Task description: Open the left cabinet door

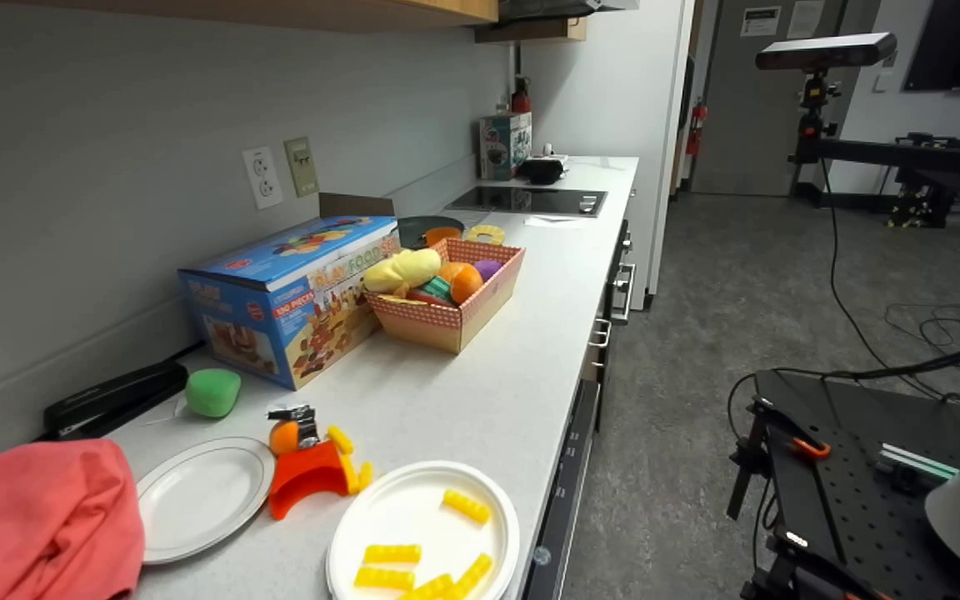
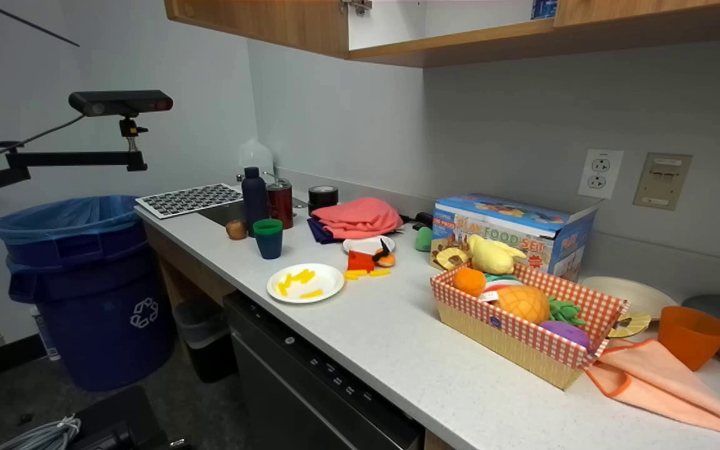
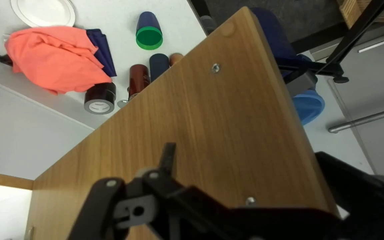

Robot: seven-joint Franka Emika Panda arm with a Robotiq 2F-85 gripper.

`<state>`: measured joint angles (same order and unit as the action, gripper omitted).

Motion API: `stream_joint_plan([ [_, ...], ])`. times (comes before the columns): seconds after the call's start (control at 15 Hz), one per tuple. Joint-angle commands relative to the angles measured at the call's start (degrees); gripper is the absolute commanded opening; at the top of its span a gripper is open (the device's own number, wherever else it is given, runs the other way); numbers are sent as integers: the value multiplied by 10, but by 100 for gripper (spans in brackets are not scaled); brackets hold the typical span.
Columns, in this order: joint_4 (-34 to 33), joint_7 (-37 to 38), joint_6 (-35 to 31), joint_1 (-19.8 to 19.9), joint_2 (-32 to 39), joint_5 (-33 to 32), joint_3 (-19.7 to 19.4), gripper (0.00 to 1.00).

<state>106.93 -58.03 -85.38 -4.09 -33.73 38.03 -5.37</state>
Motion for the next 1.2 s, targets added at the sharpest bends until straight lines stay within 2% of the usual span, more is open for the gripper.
stream_joint_plan([
  [0.0, -8, -8, -44, -23, 14, 43, 11, 100],
  [0.47, -24, -38, -61, -41, 24, 110, 24, 100],
  [1.13, -13, -55, -85, -41, 6, 144, 27, 100],
])
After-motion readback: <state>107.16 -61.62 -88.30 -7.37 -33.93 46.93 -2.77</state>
